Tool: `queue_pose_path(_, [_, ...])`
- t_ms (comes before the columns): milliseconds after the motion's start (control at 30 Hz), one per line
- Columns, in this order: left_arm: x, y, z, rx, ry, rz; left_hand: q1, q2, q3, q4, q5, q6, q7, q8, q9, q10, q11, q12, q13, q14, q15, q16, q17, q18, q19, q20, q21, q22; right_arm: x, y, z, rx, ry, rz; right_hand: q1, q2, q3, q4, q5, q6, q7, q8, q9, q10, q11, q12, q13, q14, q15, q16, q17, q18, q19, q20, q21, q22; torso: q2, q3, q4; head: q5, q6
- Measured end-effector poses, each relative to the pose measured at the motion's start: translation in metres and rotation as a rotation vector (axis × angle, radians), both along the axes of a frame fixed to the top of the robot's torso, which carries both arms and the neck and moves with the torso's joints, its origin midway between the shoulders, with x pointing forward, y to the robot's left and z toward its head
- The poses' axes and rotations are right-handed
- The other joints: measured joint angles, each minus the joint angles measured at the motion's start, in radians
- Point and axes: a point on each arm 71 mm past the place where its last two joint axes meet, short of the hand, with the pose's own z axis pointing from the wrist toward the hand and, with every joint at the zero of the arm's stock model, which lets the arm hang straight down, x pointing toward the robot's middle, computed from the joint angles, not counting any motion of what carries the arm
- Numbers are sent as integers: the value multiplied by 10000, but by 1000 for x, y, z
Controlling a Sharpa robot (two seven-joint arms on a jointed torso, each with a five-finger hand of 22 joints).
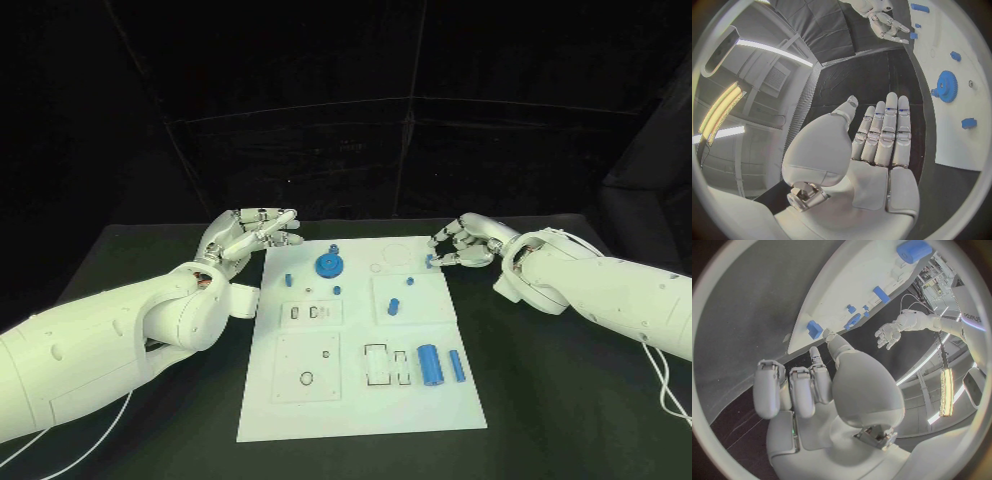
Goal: Assemble the parts on the task board
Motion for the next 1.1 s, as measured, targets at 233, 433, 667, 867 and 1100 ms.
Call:
queue_pose_path(233, [0, 1, 0, 9, 4, 19, 0, 0, 0, 0, 0, 0, 0, 0, 0, 0, 0, 0, 0, 0, 0, 0, -1, 0, 0, 0, 0, 1, -1, -2, 0, 3, 35, 5, 0, 0, 0, 0, 0, 13, 13, 0, 0, 0, 0, 0, 0, 0, 0, 0, -1, 0, 0, 0, 0, -1, 0, -2, -13, -11, -8])
queue_pose_path(433, [0, 1, 0, 13, 8, 24, 0, 0, 0, 0, 0, -1, 0, 0, 0, 0, 0, 0, 0, 0, 0, 0, 12, 0, -1, 1, 0, 1, 0, -1, -1, 6, 85, 33, 51, 52, 27, -27, 0, 60, 59, 0, 0, 0, 0, 0, 0, 0, 0, 0, -1, -1, 0, 0, 0, -1, 0, 2, -13, -40, -17])
queue_pose_path(667, [1, 1, -1, 13, 11, 23, 0, 0, 0, 0, 0, -1, 0, 0, 0, 0, 0, 0, 0, 0, 0, 0, 11, -1, -1, 1, 0, 2, -1, 1, -9, -7, 269, 45, 93, 93, 58, -57, 3, 116, 44, 36, 0, 0, 1, 0, 0, 0, 0, 0, -2, 0, 0, 0, 0, -1, 0, 4, -7, -41, -37])
queue_pose_path(867, [1, 1, -1, 16, 14, 29, 0, 0, 0, 0, 0, -1, 0, 0, 0, -1, 1, 0, 0, -1, 0, 0, 11, 0, -1, 1, 0, -2, -1, 4, -12, -12, 373, 106, 93, 93, 79, -78, 34, 166, 21, 36, 0, 0, 1, 0, 0, 0, 0, 0, -3, 0, 0, 0, 0, -1, 1, 5, -2, -29, -57])
queue_pose_path(1100, [1, 1, -1, 19, 17, 33, 0, 0, 0, 0, 0, -1, 0, 0, 0, -1, 1, 0, 1, -1, 0, 0, 10, 0, -1, 1, 0, -6, -1, 5, -14, -27, 435, 138, 131, 132, 128, -127, 34, 238, 13, 86, 12, 37, -36, 0, 0, 0, 0, 0, -3, 0, 0, 0, 0, -1, 1, 4, 2, -19, -64])
